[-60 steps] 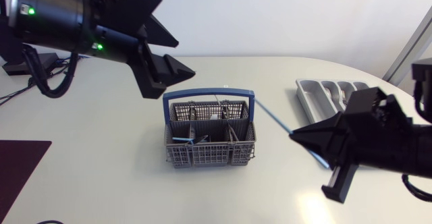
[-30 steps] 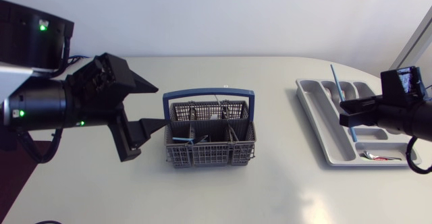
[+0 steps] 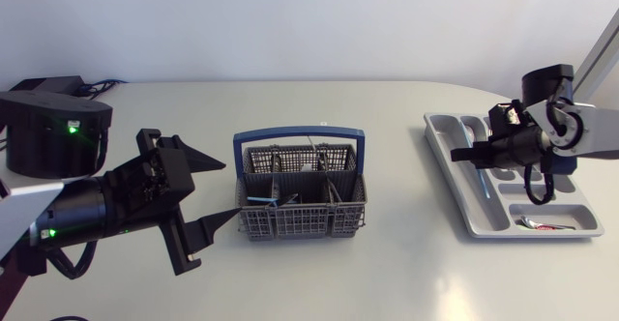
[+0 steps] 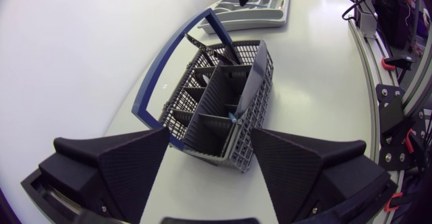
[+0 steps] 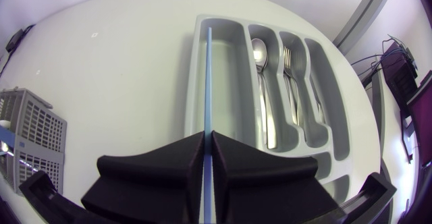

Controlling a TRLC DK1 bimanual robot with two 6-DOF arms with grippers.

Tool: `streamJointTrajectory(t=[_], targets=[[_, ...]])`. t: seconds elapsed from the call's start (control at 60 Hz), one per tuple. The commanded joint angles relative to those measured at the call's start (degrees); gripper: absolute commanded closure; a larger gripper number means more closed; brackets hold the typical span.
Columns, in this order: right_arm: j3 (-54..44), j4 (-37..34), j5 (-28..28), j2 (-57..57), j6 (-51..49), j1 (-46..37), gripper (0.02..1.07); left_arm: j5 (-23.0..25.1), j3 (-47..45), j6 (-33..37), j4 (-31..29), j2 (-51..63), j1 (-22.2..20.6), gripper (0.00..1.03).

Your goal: Sort the cutlery from the basket into the organizer compartments.

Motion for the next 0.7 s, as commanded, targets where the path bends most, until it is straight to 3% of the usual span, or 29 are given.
streamJointTrajectory(t=[0.0, 0.333, 0.683], targets=[[3.53, -0.04, 0.69, 6.50, 1.47, 0.39, 1.01, 0.15, -2.24, 0.73, 1.36, -0.33, -0.77, 0.21], [9.25, -0.40, 2.80, 17.49, 1.21, -0.57, 0.98, 0.23, -4.79, -0.41, 5.05, -0.42, -2.08, 0.24], [6.79, -0.04, 4.03, 13.54, -0.11, 0.13, 0.47, 1.46, -3.83, -1.99, 6.02, 2.48, -2.52, 0.36]])
